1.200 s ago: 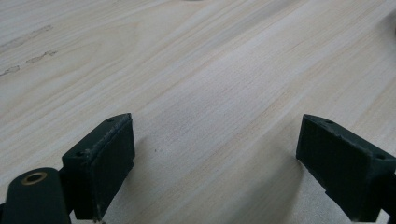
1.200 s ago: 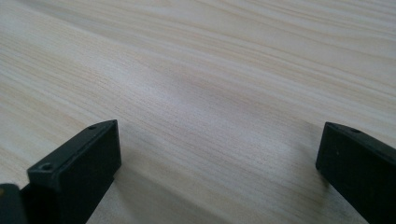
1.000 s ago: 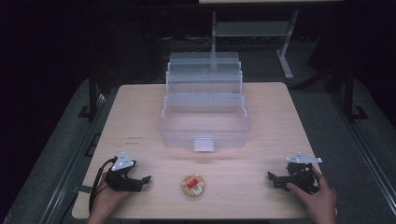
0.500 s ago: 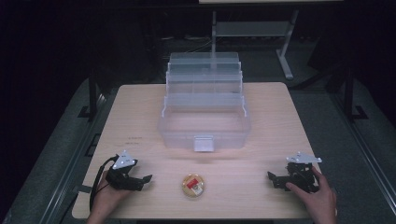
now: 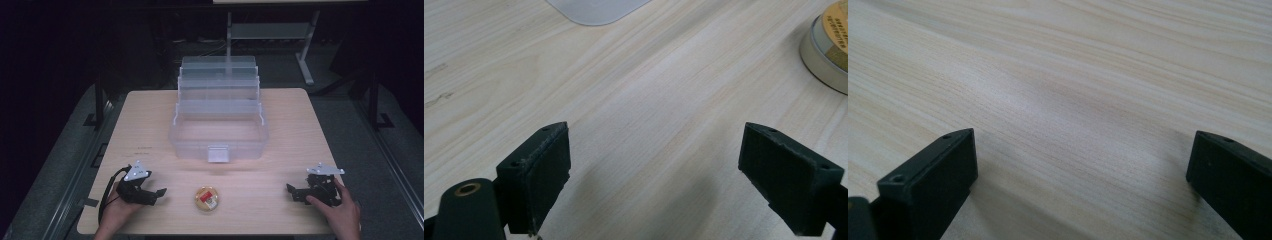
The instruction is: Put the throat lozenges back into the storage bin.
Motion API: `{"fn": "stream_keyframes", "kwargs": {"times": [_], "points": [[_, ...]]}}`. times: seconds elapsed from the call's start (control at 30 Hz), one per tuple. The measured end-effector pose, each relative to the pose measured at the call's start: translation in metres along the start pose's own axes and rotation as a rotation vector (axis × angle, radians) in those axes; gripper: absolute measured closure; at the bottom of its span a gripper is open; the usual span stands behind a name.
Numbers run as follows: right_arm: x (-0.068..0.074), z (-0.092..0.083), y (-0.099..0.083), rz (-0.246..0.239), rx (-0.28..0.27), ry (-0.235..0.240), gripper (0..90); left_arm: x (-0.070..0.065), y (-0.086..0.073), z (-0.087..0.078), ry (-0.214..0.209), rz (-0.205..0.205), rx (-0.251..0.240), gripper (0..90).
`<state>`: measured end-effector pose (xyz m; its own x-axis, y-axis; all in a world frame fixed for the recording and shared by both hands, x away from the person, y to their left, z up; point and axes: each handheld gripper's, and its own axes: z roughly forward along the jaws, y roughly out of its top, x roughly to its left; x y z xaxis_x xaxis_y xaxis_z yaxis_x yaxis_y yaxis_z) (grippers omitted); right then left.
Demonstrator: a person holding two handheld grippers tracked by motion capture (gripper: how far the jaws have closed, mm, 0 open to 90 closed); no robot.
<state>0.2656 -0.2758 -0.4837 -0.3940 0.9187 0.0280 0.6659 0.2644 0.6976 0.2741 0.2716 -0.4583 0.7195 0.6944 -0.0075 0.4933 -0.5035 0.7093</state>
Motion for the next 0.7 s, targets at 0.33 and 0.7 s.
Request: {"fn": "stream_keyframes", "kwargs": {"times": [0.33, 0.7], "points": [[0.0, 0.0, 0.0, 0.0, 0.0, 0.0, 0.0, -0.004, 0.008, 0.0, -0.017, 0.016, 0.004, 12.7], [0.0, 0.0, 0.0, 0.0, 0.0, 0.0, 0.0, -0.009, 0.017, 0.002, -0.043, 0.03, 0.016, 12.9]]}}
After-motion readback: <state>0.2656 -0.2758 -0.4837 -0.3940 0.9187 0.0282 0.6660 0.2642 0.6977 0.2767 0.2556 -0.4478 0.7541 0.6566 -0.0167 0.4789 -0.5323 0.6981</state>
